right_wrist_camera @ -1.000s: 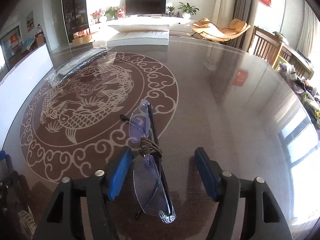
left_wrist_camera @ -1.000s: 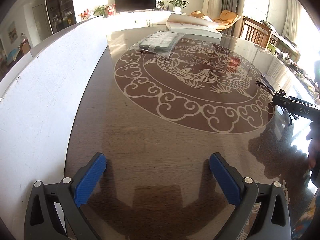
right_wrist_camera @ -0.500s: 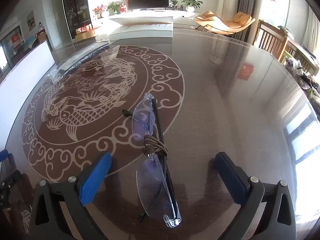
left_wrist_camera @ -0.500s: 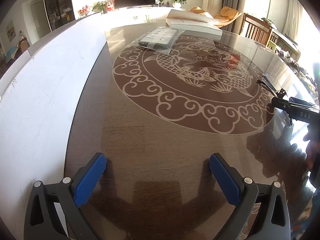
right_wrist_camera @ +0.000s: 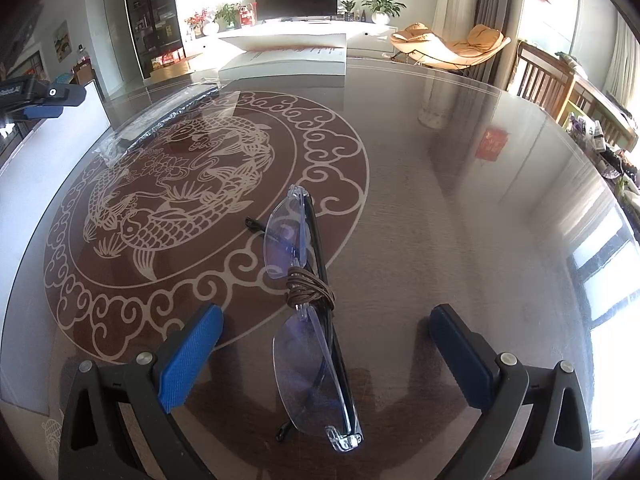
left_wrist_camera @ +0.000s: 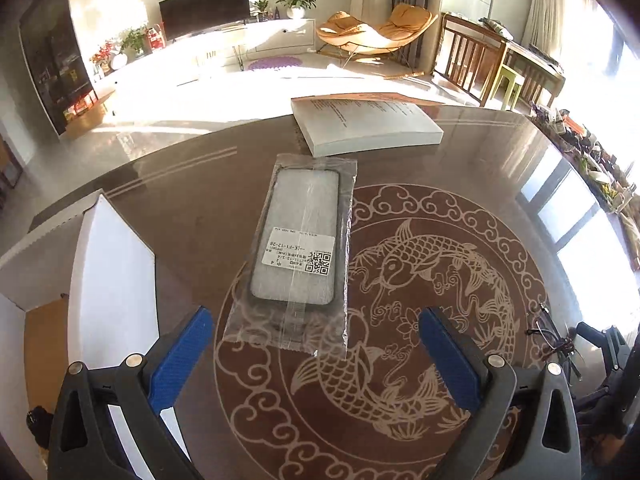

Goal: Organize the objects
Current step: 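Grasp the bagged screen protector with the left tool while the right tool holds the eyeglasses, then carry the bagged protector and eyeglasses into the white box and release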

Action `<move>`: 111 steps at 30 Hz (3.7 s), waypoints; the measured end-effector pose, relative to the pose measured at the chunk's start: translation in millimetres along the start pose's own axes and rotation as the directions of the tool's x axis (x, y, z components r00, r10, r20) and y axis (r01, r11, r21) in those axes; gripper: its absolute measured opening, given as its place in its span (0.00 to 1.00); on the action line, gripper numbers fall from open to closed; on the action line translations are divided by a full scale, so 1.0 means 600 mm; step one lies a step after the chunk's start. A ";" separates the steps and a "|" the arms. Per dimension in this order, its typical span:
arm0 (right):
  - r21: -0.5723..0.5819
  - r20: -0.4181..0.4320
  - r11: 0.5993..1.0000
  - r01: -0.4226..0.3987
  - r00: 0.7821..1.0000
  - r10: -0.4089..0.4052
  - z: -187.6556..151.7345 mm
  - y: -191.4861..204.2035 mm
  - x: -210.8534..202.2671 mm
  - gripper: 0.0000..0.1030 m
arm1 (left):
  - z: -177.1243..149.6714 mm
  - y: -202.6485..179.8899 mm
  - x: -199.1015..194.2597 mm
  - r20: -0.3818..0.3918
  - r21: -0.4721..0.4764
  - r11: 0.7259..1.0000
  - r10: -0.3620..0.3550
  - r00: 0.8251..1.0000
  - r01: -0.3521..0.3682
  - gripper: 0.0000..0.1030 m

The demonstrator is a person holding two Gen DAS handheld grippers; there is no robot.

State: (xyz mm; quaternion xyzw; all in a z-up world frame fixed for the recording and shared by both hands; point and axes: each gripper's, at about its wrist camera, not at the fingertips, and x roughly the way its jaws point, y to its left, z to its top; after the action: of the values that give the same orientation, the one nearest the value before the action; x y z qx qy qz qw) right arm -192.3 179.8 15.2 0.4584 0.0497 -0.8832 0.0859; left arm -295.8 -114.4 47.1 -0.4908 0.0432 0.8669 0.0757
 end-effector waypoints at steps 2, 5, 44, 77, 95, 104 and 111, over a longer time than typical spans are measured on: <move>0.000 0.000 1.000 0.000 1.000 0.000 0.000 0.000 0.000 1.00 | 0.018 0.003 0.034 -0.038 0.019 0.999 -0.025 0.999 0.025 1.00; 0.000 0.000 1.000 -0.001 1.000 0.001 0.000 0.000 0.000 1.00 | 0.036 0.003 0.075 -0.068 0.023 0.999 -0.047 0.997 0.048 1.00; -0.003 0.004 1.000 -0.002 1.000 0.002 0.002 0.005 0.003 1.00 | -0.367 -0.171 -0.073 0.090 -0.143 0.984 0.120 0.989 -0.106 0.75; -0.160 -0.194 0.980 -0.122 0.977 0.090 0.051 0.003 0.013 0.97 | -0.345 -0.173 -0.059 -0.015 -0.062 0.997 0.043 0.999 -0.044 1.00; -0.046 -0.050 0.934 -0.356 0.934 0.353 0.109 0.123 -0.139 0.18 | -0.356 -0.059 -0.289 0.277 -0.279 0.955 -0.017 0.961 0.097 0.72; -0.170 -0.097 0.715 -0.678 0.734 0.672 0.147 0.486 -0.211 0.18 | -0.431 0.210 -0.399 0.179 -0.467 0.862 0.310 0.934 -0.196 0.72; -0.274 -0.260 0.691 -0.669 0.744 0.616 0.085 0.694 -0.156 0.24 | -0.496 0.309 -0.327 -0.074 -0.499 0.793 0.361 0.929 -0.348 0.74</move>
State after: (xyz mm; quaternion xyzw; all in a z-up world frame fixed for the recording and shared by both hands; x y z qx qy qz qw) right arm -98.3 -227.0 117.4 0.4874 0.0482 -0.7369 0.4660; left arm 22.9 -358.8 62.2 -0.4657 -0.0944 0.8524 -0.2184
